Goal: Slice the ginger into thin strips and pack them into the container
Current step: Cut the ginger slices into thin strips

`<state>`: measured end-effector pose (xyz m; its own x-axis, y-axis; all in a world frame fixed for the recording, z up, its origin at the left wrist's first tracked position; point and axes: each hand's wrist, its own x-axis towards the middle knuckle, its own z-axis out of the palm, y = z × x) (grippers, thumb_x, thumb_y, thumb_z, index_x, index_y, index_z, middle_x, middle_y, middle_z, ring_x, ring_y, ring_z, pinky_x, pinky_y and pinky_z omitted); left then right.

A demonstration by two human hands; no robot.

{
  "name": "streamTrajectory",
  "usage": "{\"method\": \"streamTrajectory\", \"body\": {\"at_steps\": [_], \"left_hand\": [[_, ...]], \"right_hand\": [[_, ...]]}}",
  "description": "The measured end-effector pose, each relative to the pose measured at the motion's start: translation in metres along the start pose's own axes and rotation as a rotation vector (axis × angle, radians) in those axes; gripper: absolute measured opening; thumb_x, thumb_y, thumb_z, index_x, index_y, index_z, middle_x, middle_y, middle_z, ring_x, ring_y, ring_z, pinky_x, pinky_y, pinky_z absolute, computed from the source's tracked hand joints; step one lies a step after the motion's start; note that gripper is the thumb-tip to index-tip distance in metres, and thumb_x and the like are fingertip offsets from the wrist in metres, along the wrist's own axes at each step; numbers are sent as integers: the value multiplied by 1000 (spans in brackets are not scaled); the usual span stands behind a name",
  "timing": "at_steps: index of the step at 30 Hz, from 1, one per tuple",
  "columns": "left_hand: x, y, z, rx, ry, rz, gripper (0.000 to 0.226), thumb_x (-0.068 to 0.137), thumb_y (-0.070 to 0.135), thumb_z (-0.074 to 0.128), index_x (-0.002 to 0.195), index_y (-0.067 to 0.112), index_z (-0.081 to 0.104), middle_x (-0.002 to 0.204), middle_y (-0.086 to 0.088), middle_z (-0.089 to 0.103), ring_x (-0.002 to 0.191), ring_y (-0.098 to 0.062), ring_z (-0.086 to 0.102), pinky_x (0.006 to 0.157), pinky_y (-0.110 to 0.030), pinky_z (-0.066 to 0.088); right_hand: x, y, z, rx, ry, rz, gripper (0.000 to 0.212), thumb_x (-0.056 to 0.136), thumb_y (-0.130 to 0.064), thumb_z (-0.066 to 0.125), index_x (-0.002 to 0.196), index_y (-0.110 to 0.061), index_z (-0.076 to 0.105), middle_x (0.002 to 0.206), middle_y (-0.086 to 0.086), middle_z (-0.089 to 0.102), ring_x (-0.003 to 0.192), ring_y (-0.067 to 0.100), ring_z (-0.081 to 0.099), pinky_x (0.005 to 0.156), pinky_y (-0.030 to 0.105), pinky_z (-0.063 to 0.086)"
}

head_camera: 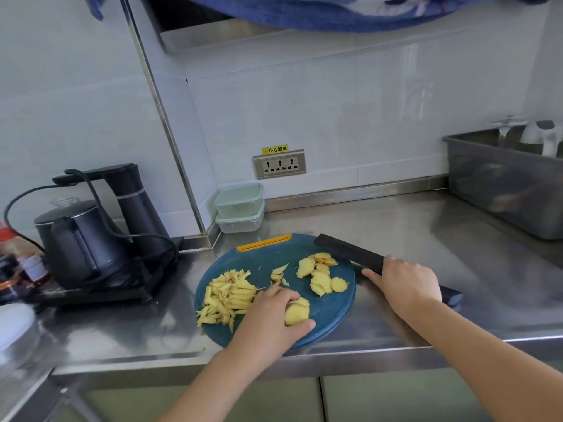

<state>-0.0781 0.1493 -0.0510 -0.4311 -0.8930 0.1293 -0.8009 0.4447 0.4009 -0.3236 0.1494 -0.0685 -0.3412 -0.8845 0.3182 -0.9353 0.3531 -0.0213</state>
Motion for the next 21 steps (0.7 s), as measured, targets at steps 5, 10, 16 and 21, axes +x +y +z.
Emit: {"method": "streamTrajectory", "body": {"at_steps": [5, 10, 16, 21], "left_hand": [[-5, 8, 8, 15, 77, -73, 67, 83, 55, 62, 139, 25, 40, 128, 9, 42, 121, -8, 40, 99, -23, 36], [-6, -7, -8, -102, -120, -16, 80, 74, 49, 74, 142, 37, 34, 134, 9, 39, 109, -8, 48, 92, -22, 42], [16, -13, -33, -114, -72, -38, 59, 85, 50, 60, 137, 27, 45, 133, 5, 51, 107, -11, 55, 92, -28, 46], [67, -17, -45, 46, -173, -184, 60, 82, 16, 74, 136, 10, 49, 129, -8, 59, 118, -20, 55, 99, -30, 42]], "right_hand": [[-4, 10, -20, 70, -210, -2, 48, 97, -59, 30, 82, -15, 45, 80, 0, 57, 77, 23, 59, 62, 31, 42], [-28, 14, -52, 301, -227, 74, 58, 95, -59, 30, 70, -11, 48, 65, 3, 55, 55, 19, 51, 47, 29, 36], [-56, 6, -82, 539, -345, 86, 58, 94, -59, 34, 69, -10, 51, 57, 3, 48, 45, 16, 40, 51, 26, 36], [-60, 9, -86, 726, -409, 124, 58, 92, -60, 38, 66, -10, 54, 51, 2, 48, 30, 14, 39, 43, 22, 40]]}}
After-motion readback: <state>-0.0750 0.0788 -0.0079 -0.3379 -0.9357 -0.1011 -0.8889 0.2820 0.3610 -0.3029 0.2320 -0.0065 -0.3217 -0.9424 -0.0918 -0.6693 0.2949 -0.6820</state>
